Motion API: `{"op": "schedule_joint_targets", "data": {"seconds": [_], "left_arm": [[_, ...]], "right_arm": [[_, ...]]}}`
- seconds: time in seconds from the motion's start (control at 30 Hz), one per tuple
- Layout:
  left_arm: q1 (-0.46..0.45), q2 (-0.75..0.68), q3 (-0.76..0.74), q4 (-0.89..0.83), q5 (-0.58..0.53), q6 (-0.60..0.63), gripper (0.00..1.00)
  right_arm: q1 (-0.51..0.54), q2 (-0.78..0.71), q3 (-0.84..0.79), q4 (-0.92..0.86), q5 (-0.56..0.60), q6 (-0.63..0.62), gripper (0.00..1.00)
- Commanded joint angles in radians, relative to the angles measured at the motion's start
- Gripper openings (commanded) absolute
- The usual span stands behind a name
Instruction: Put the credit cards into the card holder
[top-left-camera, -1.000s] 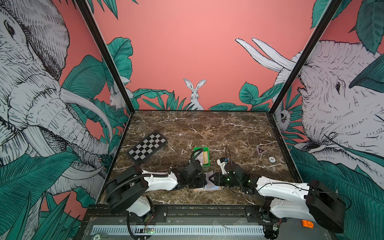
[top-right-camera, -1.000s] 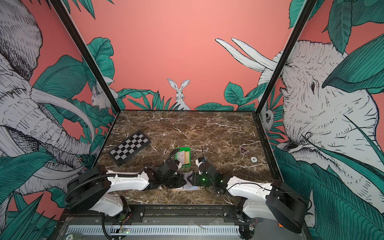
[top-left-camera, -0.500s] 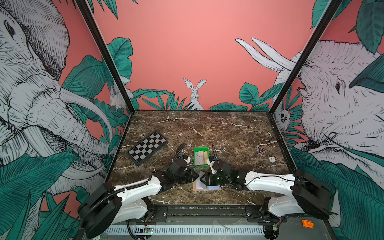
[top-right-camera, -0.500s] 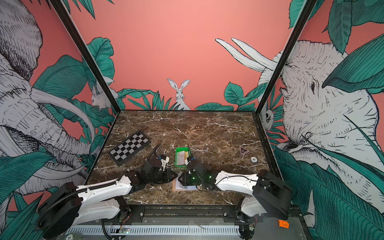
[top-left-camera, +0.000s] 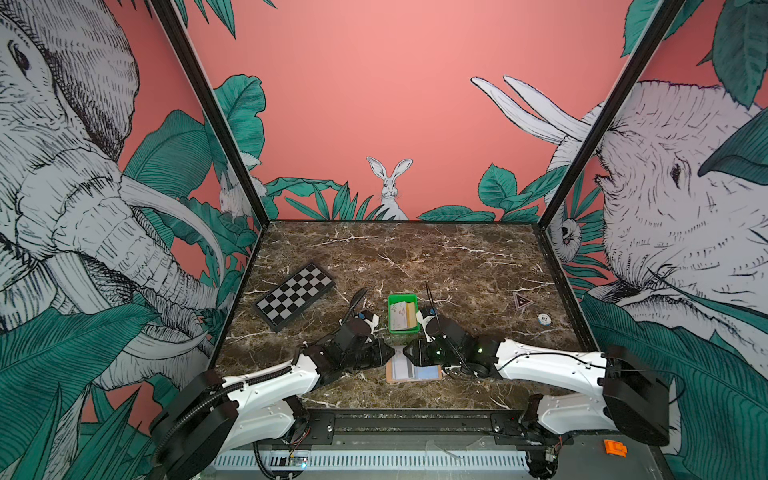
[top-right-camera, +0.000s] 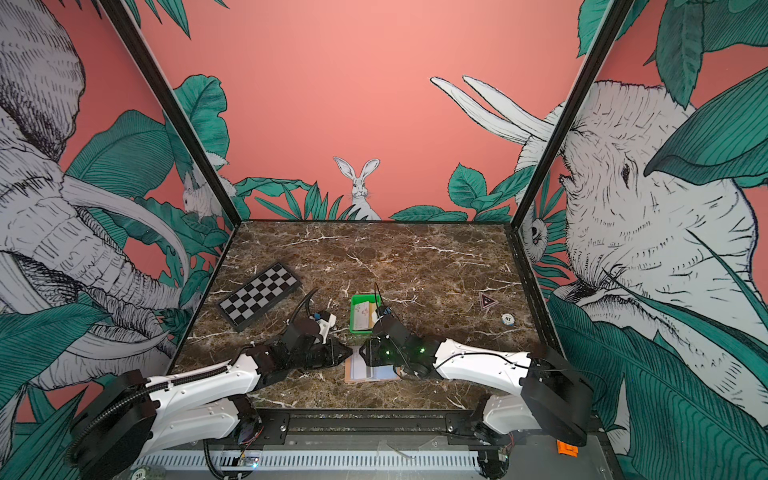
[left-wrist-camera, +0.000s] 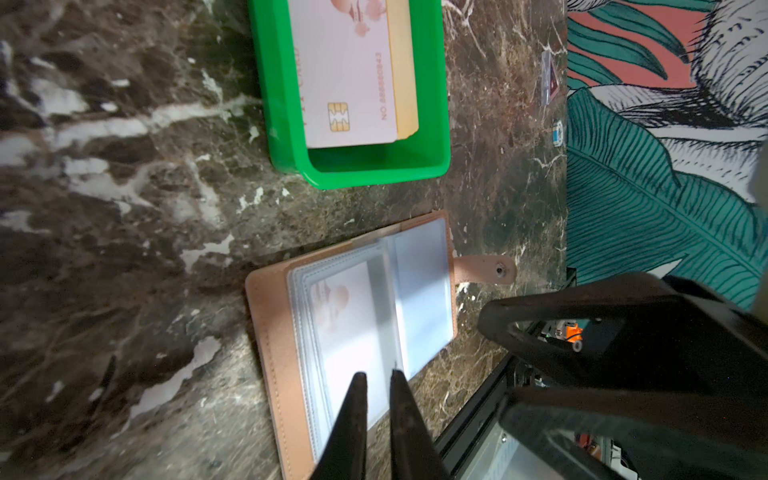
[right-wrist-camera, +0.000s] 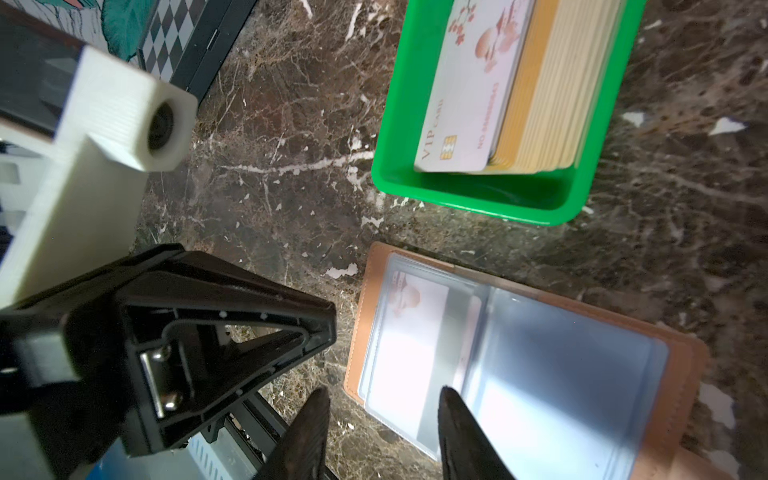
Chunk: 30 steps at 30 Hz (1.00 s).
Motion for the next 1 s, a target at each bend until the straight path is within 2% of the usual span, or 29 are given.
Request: {"op": "schedule_joint_targets", "data": {"seconds": [0.0, 0.23, 0.33, 0.43, 0.53, 0.77, 0.9, 0.97], "left_arm": [[0.004, 0.013, -0.010, -0.041, 0.014, 0.015, 0.16], [0.007, 0.034, -0.045, -0.061, 0.043, 0.014, 0.24], [0.011, 0.028, -0.069, -0.065, 0.044, 0.011, 0.34], [0.014, 0.027, -0.072, -0.093, 0.048, 0.025, 0.37], [0.014, 0.037, -0.077, -0.092, 0.054, 0.038, 0.44], [0.014, 0.158, -0.070, 0.053, 0.163, 0.033, 0.45], [0.014, 0.201, -0.076, 0.177, 0.213, -0.004, 0.44], [0.013, 0.199, -0.066, 0.186, 0.223, -0.009, 0.44]], "right_arm": [[0.001, -0.004, 0.010, -0.070, 0.033, -0.012, 0.42], [0.001, 0.012, -0.014, -0.102, 0.047, 0.027, 0.38], [0.001, 0.017, -0.017, -0.134, 0.062, 0.034, 0.37], [0.001, 0.018, -0.024, -0.214, 0.112, 0.049, 0.35], [0.001, 0.017, -0.054, -0.220, 0.129, 0.067, 0.31], [0.002, 0.045, -0.079, -0.105, 0.064, 0.041, 0.28], [0.002, 0.058, -0.081, -0.096, 0.062, 0.038, 0.26], [0.002, 0.064, -0.083, -0.100, 0.061, 0.036, 0.26]]}}
